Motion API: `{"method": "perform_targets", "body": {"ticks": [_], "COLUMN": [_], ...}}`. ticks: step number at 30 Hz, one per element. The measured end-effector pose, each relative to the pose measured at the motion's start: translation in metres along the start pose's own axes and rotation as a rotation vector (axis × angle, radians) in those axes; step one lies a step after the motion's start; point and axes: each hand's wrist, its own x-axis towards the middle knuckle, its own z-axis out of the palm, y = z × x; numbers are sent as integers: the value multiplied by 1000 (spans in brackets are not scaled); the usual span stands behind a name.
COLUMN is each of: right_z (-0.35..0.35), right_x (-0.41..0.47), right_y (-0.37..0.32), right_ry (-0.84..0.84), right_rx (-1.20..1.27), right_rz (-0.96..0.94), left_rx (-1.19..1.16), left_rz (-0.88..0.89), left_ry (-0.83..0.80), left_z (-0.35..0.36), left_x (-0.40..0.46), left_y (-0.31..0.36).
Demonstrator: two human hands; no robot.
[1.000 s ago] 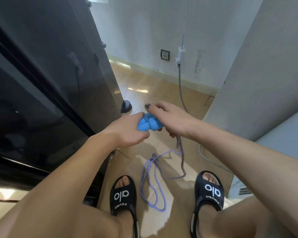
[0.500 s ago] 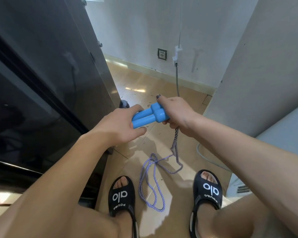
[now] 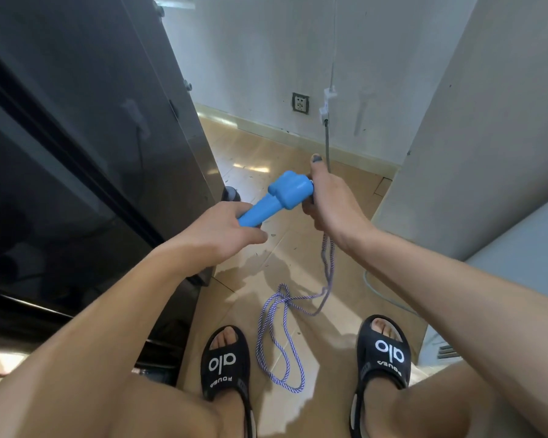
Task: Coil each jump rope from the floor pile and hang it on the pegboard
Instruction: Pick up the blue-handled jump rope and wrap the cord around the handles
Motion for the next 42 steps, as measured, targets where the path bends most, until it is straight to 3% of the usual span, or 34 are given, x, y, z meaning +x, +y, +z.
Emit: {"method": "perform_targets", "body": {"ticks": [3,5,9,10,13,16,17,20,22,25,32,37,40,42], "right_z": [5,14,35,35,30,26,20,-2,-8,-13,-17,-20,-22,-17], "right_x": [-8,-18,-32,-37,-31,-32,-25,-10,-4,6,6,10,2,-9], "right_y": [4,8,16,18,19,3,-2,-15,-14,-6,1,7,10,11], "right_ry": [83,60,-47,-146,-112,-289,-320,-283,-220,-169,-171,-314,-355,-350], "right_rx": [-204,-387,-748,-806,-972,-1086,-1051,-861,-838,-843,-813,-473,-238,-224], "right_rz": [-101,-175,-329,-404,-565,-674,-623,-602,-640,-628,-576,-257,-89,-53], "left_rx": [-453,-507,-76,59,386,673,741,920,908,842,722,467,173,120], "left_rz": [-28,-51,-94,-96,-74,-9,30,372,454,397,451,532,466,394], "left_ry": [33,71,148,144,104,16,4,57,43,-4,-95,-85,-21,86], "left_z": [-5,-5,9,13,22,36,41,56,60,61,59,48,36,25], "left_x": [3,7,19,20,18,14,9,-3,-6,-5,-13,-28,-31,-24], "left_y": [3,2,-15,-21,-23,-18,-16,-17,-14,-17,-7,-2,3,3]}}
